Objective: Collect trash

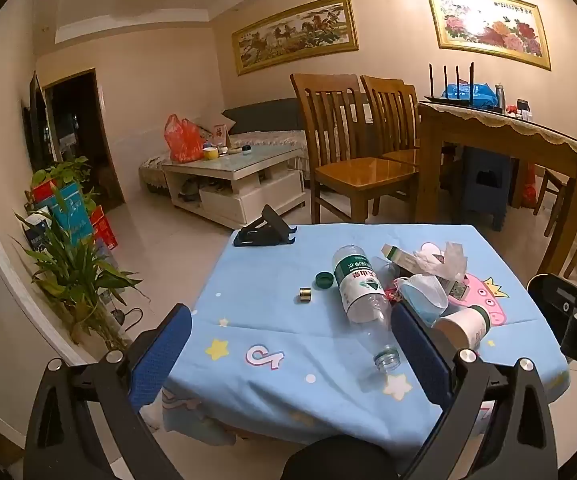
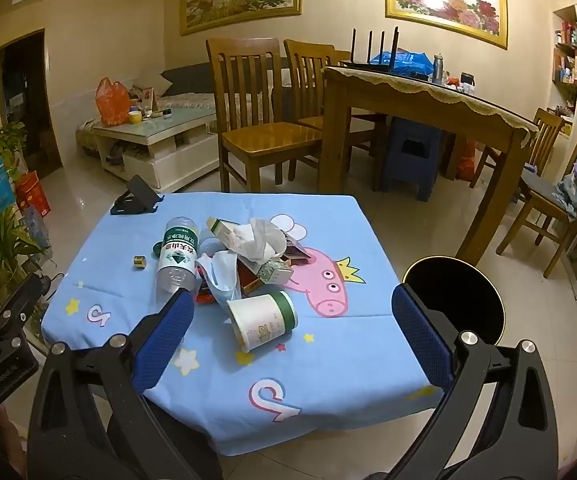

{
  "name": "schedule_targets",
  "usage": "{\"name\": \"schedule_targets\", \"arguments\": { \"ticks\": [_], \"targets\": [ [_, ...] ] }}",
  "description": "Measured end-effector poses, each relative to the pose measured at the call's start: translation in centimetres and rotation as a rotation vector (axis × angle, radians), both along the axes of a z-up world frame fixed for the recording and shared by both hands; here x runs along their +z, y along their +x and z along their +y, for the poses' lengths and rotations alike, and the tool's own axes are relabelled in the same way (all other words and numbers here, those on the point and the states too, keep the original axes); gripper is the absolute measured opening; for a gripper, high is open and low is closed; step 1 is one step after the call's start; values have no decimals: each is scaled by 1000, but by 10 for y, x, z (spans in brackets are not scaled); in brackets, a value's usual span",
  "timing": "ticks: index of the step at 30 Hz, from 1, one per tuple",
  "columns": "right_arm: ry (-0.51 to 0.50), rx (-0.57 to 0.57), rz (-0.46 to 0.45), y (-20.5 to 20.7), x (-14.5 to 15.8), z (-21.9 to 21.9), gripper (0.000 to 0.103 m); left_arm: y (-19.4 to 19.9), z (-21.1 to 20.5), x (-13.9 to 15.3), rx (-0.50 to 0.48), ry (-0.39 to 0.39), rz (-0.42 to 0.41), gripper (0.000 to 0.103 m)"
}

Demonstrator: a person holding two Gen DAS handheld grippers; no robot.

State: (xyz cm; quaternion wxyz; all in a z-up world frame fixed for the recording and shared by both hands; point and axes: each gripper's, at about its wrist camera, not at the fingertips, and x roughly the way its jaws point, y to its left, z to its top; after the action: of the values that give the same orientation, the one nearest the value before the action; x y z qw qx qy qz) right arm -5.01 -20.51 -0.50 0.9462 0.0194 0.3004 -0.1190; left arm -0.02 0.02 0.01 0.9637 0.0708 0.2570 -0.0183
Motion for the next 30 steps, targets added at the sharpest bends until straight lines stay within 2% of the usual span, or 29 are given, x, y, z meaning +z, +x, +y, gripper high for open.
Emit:
{"name": "schedule_targets", "arguments": {
  "ticks": [30],
  "targets": [
    [-7, 10, 23, 1, 1, 10, 98, -1, 2, -3, -18, -15, 30, 97]
  ]
}}
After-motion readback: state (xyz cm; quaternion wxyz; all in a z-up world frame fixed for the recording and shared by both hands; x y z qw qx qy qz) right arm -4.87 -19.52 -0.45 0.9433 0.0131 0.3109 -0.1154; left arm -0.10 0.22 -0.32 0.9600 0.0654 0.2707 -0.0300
